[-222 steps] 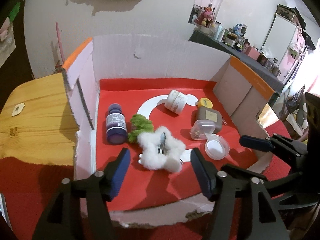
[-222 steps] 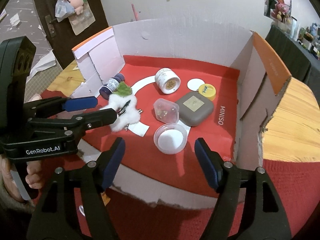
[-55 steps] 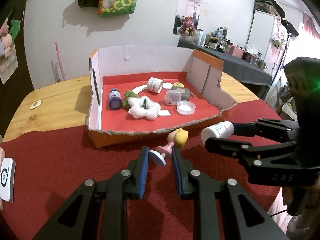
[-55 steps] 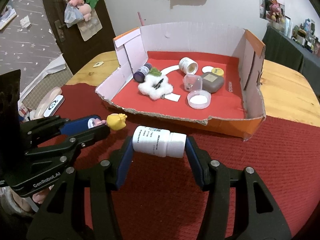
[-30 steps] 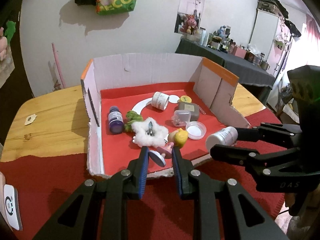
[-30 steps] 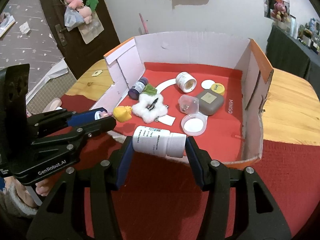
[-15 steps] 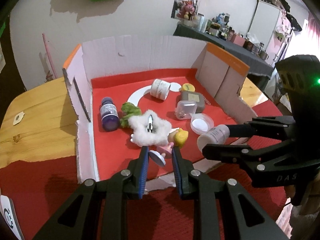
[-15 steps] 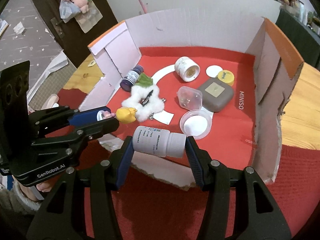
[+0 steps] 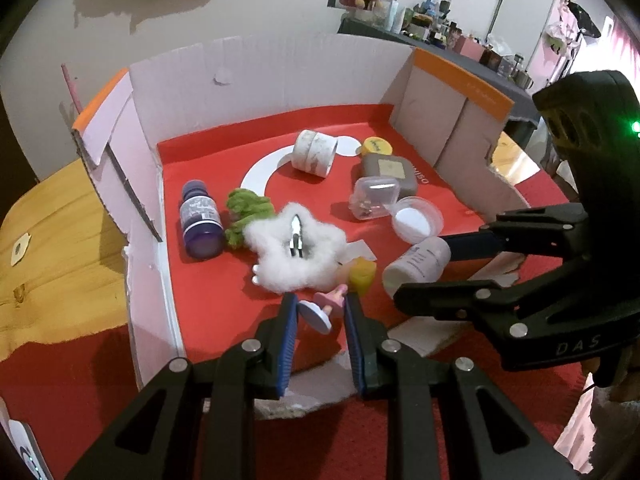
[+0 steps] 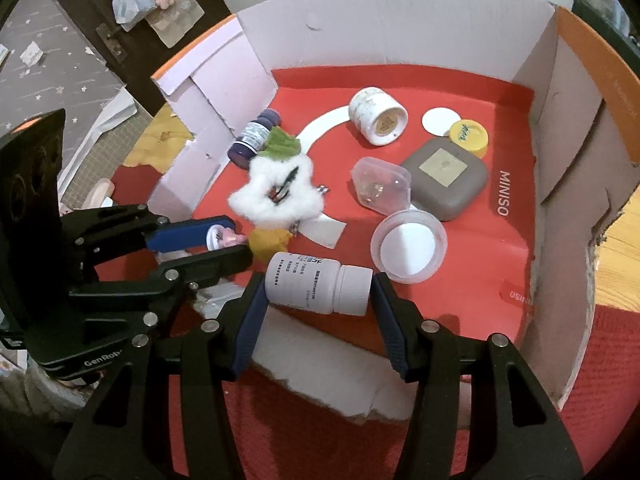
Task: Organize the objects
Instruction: 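Carry the pink doll with left gripper while right gripper carries the pill bottle into the box, then open left gripper to set the doll down while right gripper releases the pill bottle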
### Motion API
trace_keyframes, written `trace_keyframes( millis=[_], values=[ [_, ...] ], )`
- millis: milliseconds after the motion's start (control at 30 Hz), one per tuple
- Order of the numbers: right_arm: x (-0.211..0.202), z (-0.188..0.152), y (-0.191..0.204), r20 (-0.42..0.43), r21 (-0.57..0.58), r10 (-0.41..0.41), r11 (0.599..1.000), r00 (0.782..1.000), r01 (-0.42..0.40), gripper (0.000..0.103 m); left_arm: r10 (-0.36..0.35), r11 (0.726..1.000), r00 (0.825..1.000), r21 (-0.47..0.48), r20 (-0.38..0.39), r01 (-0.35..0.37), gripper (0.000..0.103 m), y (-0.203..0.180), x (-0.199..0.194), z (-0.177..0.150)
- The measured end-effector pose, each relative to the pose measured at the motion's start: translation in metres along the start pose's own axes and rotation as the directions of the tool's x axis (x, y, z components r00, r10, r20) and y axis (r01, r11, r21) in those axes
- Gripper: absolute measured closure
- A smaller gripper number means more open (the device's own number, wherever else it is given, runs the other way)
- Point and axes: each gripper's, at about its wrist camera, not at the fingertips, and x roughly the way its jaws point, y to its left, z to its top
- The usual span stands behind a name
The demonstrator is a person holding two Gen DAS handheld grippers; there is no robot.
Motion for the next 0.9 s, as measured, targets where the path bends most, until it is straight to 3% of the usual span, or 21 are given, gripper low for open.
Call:
trace_keyframes(
  millis=[900],
  values=[
    [-0.004, 0.01, -0.021, 0.1, 0.009, -0.203, 0.979, 0.974, 0.204, 0.052, 0.036, 0.995, 0.999, -0.089, 0.026, -0.034, 0.079, 0.025, 0.023, 0.019]
  ],
)
